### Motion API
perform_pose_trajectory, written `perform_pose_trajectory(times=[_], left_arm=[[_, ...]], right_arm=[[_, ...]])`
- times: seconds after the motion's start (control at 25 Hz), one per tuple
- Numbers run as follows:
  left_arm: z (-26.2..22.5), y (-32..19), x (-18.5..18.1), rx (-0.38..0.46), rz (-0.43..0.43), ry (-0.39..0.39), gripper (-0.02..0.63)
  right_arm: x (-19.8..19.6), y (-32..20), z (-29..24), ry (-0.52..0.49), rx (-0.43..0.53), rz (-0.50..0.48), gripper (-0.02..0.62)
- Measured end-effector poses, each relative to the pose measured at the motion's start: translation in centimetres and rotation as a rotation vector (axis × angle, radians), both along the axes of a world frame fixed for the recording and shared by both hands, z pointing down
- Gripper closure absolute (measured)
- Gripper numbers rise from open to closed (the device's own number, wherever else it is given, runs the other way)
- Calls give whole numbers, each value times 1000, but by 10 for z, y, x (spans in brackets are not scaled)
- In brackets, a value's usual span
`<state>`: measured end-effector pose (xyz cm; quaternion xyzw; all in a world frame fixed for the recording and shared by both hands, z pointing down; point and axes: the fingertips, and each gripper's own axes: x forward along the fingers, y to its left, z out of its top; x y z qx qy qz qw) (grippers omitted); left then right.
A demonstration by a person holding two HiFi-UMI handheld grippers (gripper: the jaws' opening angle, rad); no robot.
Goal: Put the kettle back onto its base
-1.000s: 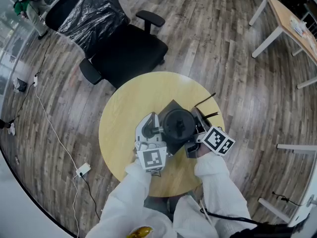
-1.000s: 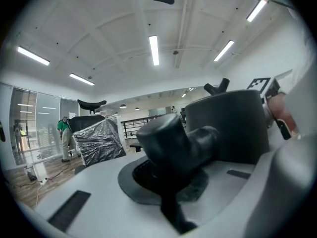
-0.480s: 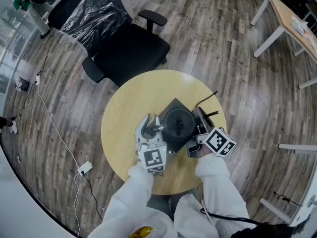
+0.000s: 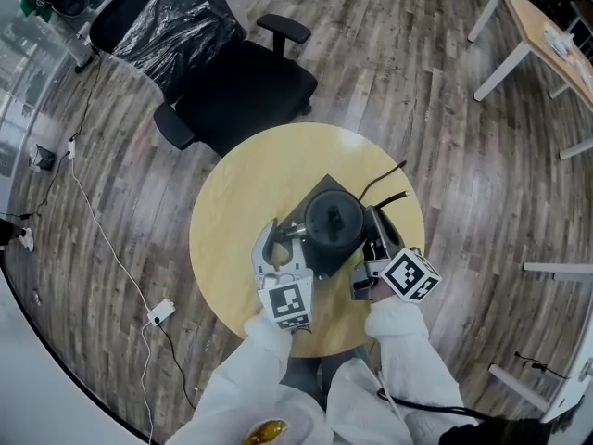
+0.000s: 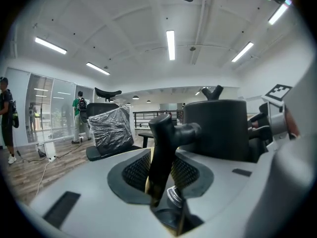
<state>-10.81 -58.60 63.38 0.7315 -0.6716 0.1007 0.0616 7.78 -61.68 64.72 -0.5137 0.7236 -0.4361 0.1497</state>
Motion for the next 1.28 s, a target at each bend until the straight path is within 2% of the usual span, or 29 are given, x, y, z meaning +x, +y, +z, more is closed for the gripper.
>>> perform_pose_trajectory(times=[0.44, 0.68, 0.76, 0.84, 0.92, 1.04, 1.12, 1.2, 1.28], left_arm=[[0, 41, 5, -54, -42, 119, 477], [-1, 86, 17, -94, 12, 127, 469], [-10, 104, 23, -109, 52, 166, 471], [-25, 123, 30, -117, 117, 243, 471], [-40, 143, 43, -146, 236, 355, 471], [-58, 177, 62, -244, 437, 512, 483], [-73, 196, 61, -272, 481, 522, 537], [-89, 209, 55, -262, 476, 485, 606], [-105, 219, 50, -246, 468, 464, 606]], right_arm=[[5, 44, -7, -7, -1, 19, 520], [4, 77, -12, -4, 2, 3, 520], [-1, 93, -18, 4, 6, -32, 520], [-8, 112, -26, 21, 16, -84, 520], [-19, 133, -39, 41, 34, -142, 520], [-37, 172, -61, 92, 75, -228, 520], [-45, 198, -77, 164, 118, -270, 520], [-47, 221, -92, 257, 170, -295, 522], [-47, 238, -104, 352, 225, -307, 522]])
